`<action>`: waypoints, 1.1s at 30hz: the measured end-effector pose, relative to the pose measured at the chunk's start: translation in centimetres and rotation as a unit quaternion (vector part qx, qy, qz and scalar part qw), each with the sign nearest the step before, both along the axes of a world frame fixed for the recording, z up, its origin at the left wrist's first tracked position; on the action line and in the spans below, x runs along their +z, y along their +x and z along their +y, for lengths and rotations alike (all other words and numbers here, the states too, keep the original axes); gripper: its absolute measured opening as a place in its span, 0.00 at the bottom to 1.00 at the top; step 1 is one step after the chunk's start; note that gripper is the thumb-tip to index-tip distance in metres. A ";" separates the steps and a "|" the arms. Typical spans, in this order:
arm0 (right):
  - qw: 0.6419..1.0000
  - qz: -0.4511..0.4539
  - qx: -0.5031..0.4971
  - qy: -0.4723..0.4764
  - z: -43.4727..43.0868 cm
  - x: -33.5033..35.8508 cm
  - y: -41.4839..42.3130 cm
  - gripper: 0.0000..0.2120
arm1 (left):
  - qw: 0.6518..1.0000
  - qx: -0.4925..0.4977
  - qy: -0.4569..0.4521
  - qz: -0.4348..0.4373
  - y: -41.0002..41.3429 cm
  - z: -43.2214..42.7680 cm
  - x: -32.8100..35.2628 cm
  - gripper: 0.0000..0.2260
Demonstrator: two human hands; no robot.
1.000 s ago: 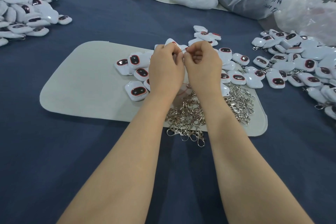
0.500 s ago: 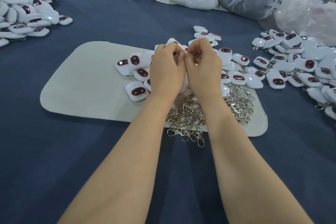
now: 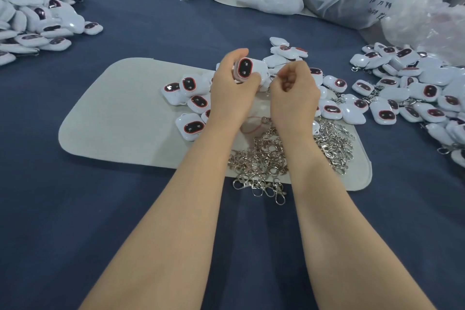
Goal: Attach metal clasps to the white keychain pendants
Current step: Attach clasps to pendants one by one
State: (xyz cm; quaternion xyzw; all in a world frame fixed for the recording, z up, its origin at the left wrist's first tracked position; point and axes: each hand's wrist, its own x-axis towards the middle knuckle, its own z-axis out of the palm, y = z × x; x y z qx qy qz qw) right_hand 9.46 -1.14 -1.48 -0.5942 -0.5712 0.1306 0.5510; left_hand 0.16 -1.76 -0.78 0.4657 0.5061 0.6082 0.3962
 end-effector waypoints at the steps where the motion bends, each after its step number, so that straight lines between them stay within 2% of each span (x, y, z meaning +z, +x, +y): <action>1: 1.000 -0.001 0.001 0.001 0.0 0.0 -0.1 0.07 | 1.000 0.000 -0.005 0.000 0.0 0.1 0.0 0.19; 33: 0.999 -0.048 -0.001 -0.012 0.0 -0.7 -0.5 0.05 | 0.988 0.060 -0.001 0.141 0.2 -0.4 -0.1 0.20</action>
